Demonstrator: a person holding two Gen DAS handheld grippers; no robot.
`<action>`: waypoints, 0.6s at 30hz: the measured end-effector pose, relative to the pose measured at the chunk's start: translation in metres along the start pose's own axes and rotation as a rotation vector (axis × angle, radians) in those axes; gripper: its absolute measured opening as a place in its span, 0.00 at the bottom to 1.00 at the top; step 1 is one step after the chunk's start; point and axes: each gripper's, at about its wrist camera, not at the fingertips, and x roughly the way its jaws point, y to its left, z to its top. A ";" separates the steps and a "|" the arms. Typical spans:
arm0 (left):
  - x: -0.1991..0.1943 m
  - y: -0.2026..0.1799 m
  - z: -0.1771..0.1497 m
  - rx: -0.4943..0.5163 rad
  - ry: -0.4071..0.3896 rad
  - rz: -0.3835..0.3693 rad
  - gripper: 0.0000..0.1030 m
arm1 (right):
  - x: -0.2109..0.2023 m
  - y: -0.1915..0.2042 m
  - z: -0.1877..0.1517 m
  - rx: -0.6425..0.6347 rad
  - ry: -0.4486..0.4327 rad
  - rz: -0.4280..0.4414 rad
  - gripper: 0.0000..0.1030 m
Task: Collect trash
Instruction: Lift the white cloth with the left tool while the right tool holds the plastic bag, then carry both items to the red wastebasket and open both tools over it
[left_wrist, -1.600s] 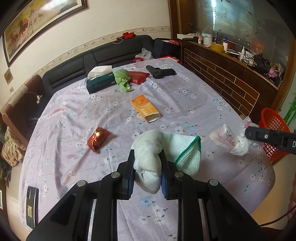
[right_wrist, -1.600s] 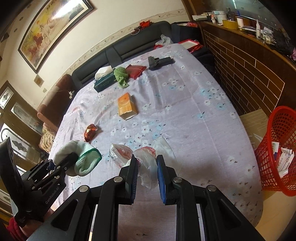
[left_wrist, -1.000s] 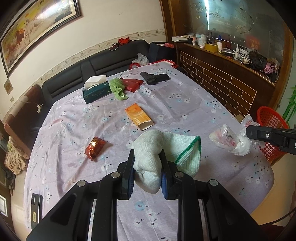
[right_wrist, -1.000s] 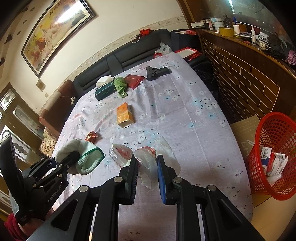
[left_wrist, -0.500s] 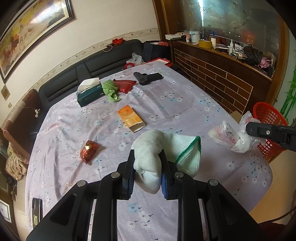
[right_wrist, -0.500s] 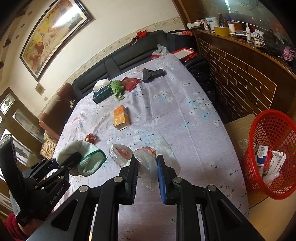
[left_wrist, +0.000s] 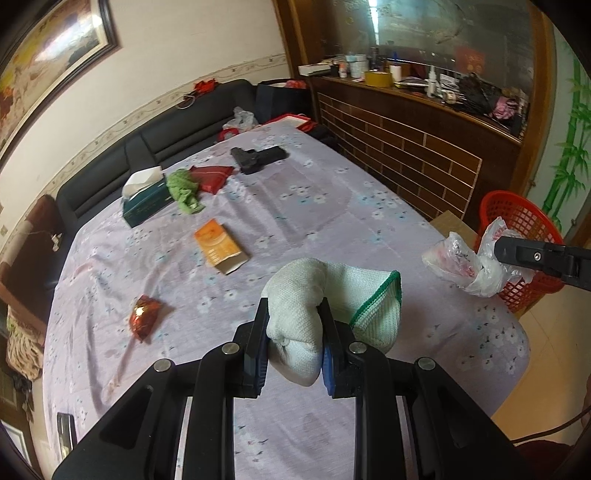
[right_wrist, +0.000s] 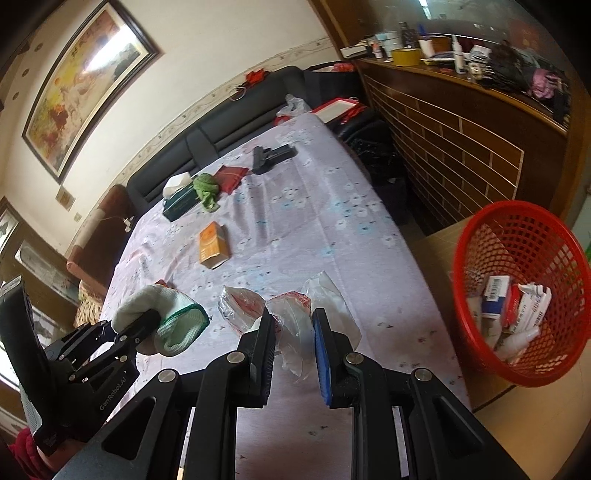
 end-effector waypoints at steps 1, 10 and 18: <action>0.001 -0.003 0.001 0.006 0.000 -0.007 0.21 | -0.002 -0.004 0.000 0.008 -0.003 -0.005 0.20; 0.002 -0.047 0.025 0.086 -0.039 -0.098 0.21 | -0.036 -0.057 0.000 0.128 -0.067 -0.088 0.20; -0.004 -0.101 0.059 0.157 -0.074 -0.250 0.21 | -0.088 -0.123 0.002 0.293 -0.164 -0.211 0.21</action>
